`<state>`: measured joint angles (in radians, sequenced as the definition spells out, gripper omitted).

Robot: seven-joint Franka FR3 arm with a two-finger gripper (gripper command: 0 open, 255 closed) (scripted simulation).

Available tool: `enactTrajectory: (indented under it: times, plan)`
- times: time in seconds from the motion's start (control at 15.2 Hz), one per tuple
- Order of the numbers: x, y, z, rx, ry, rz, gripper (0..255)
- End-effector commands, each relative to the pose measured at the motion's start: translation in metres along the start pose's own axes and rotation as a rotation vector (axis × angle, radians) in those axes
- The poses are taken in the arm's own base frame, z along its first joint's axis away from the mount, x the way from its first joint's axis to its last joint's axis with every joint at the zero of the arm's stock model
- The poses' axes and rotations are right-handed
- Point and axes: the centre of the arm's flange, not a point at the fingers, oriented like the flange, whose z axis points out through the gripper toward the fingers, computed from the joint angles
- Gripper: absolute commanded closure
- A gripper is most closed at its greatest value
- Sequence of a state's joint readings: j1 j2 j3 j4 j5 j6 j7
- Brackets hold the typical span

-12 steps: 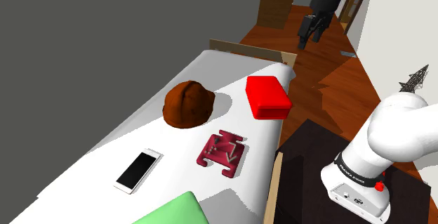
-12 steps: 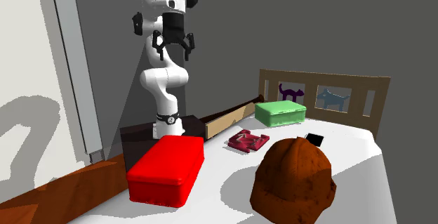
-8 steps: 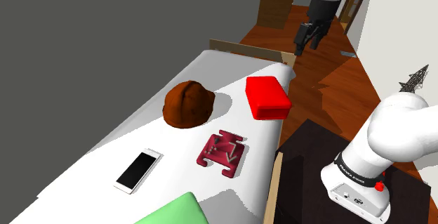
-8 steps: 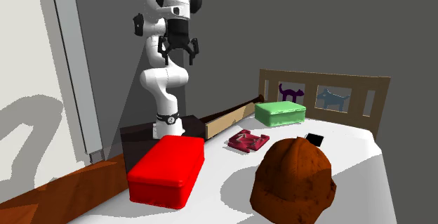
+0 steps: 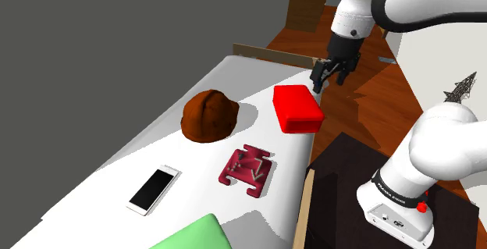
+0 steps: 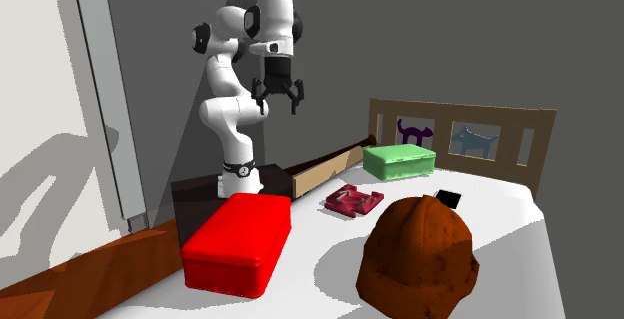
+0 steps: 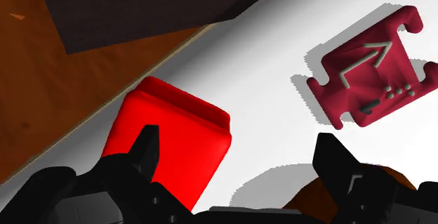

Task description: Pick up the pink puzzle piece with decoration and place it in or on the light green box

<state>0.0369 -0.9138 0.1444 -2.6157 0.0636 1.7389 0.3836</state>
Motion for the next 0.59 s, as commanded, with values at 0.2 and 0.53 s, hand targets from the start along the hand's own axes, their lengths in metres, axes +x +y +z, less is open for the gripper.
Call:
enactTrajectory:
  times: [0.2, 0.53]
  plan:
    - [-0.024, -0.046, 0.044, -0.004, -0.001, 0.110, 0]
    - [-0.041, -0.095, 0.086, -0.008, -0.002, 0.214, 0]
